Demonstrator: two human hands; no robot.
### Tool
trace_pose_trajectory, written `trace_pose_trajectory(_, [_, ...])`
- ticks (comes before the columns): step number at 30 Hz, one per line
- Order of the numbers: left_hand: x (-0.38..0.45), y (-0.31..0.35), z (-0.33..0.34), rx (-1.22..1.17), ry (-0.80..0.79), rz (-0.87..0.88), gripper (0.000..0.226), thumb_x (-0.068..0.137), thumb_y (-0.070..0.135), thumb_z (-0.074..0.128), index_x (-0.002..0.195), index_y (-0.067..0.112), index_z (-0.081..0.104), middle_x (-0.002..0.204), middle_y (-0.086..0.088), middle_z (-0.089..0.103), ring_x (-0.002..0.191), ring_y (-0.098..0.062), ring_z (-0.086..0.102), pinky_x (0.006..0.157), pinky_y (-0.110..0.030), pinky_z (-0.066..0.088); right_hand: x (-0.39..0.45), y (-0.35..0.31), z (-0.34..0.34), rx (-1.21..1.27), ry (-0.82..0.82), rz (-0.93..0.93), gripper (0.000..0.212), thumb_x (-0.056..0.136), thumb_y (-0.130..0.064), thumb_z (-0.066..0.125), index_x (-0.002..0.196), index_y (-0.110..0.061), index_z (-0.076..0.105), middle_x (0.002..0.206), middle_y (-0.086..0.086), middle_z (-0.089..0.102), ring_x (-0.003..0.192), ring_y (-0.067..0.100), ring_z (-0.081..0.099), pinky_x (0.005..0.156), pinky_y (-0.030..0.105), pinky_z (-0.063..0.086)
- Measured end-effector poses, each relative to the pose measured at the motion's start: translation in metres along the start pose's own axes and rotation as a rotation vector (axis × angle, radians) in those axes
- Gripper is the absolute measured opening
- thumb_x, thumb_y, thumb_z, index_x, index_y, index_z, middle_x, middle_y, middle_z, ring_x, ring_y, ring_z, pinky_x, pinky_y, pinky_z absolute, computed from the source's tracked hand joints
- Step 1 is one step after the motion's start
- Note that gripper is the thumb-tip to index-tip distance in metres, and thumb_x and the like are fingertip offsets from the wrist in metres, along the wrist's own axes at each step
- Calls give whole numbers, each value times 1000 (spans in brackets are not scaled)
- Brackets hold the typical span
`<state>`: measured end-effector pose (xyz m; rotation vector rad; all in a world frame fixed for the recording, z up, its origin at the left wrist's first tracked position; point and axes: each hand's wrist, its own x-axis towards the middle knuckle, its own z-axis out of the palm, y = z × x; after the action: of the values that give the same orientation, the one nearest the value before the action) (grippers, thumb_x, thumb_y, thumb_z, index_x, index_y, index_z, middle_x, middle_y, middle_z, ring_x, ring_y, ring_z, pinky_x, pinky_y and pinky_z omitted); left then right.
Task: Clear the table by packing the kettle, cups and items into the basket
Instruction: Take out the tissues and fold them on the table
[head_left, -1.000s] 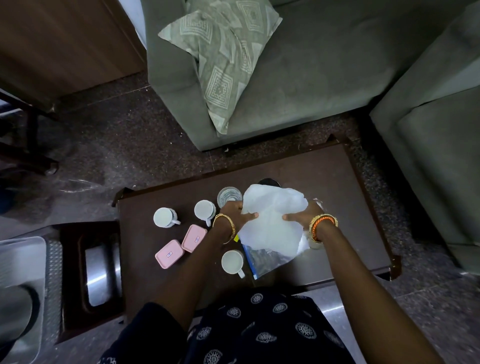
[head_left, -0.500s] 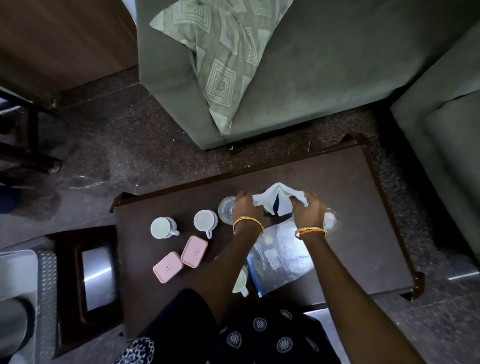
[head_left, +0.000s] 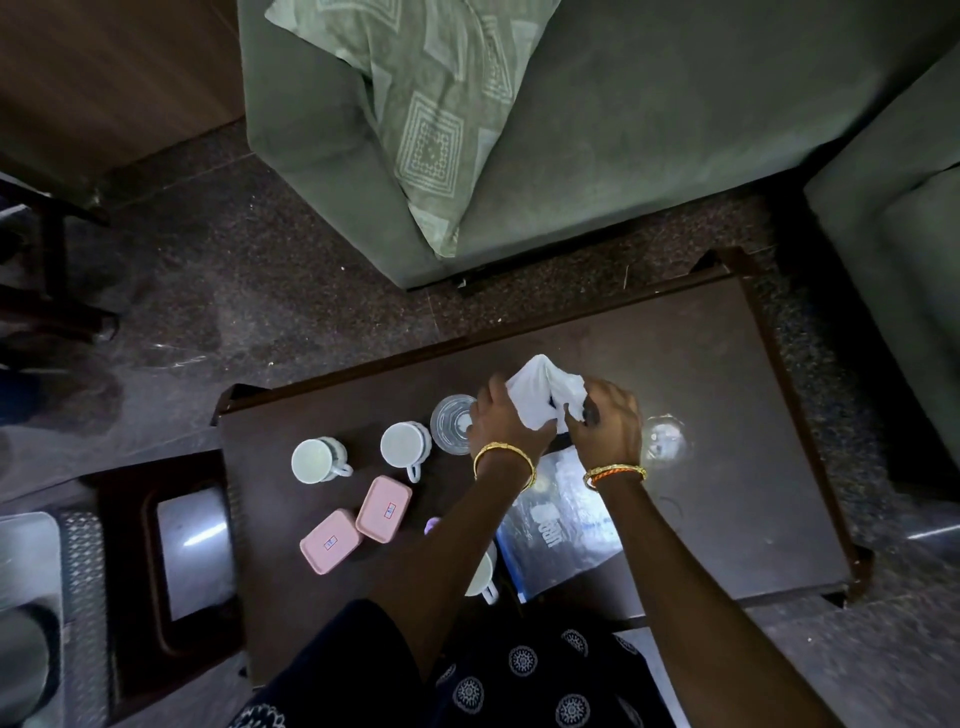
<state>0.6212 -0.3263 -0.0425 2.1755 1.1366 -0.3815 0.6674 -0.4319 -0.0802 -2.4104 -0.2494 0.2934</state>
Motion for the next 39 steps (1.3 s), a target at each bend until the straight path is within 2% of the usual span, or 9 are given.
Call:
trace_pose_trajectory(4, [4,1,1,70,67,131,89,65,46,73,138,17,32,137,-5,48,125,-26,46,98,-45,44,-2,-1,3,-16,6,54,25,78,-7,67,102,-2,68,98,19,72,91,41,61,77,42,52])
trace_pose_trajectory(7, [12,2,3,236,117,220,49,82,39,59,124,14,51,124,-8,60,115,-29,52,91,-42,43,1,1,9,-36,-26,80,22,78,0,62,98,3,69,97,22,72,91,42,60,74,41,51])
trace_pose_trajectory(10, [21,2,4,267,126,196,29,89,26,50,112,14,63,111,-12,68,107,-32,56,86,-40,43,4,5,16,-106,-41,94,24,73,3,63,96,4,70,98,25,67,93,42,56,74,43,50])
trace_pose_trajectory(16, [31,4,4,324,27,95,25,90,25,49,103,15,69,105,-13,71,106,-32,58,88,-38,43,3,7,21,-130,-71,114,24,72,-1,67,96,4,69,95,27,59,91,43,55,73,44,50])
trace_pose_trajectory(22, [10,-7,-2,18,14,157,44,80,33,66,119,13,59,115,-13,65,109,-32,56,90,-40,46,-9,-6,5,63,48,88,19,72,-4,61,90,1,67,93,22,55,86,36,55,67,41,52])
trace_pose_trajectory(26, [-22,-23,-7,-141,172,255,25,84,19,60,104,5,63,101,-15,65,96,-33,60,79,-38,47,-27,-23,-16,241,199,10,15,71,10,52,72,1,64,79,20,61,68,32,58,55,37,49])
trace_pose_trajectory(31, [-55,-56,6,-171,94,-1,27,88,29,55,79,6,64,84,-17,71,83,-36,65,68,-34,47,-55,-13,-29,332,146,245,18,76,-10,46,67,-3,59,65,17,65,59,35,57,58,37,48])
trace_pose_trajectory(35, [-68,-84,43,-219,-175,-329,25,84,22,57,102,4,62,108,-18,68,107,-36,61,88,-34,47,-82,37,-17,161,89,576,12,79,-10,60,87,-3,64,89,21,69,87,38,63,76,33,47])
trace_pose_trajectory(39, [-66,-92,69,-285,-252,-438,67,80,22,65,136,4,32,129,-21,55,118,-38,54,95,-39,46,-96,78,-1,-45,-222,630,57,73,-17,71,123,0,48,128,23,51,123,39,42,103,44,37])
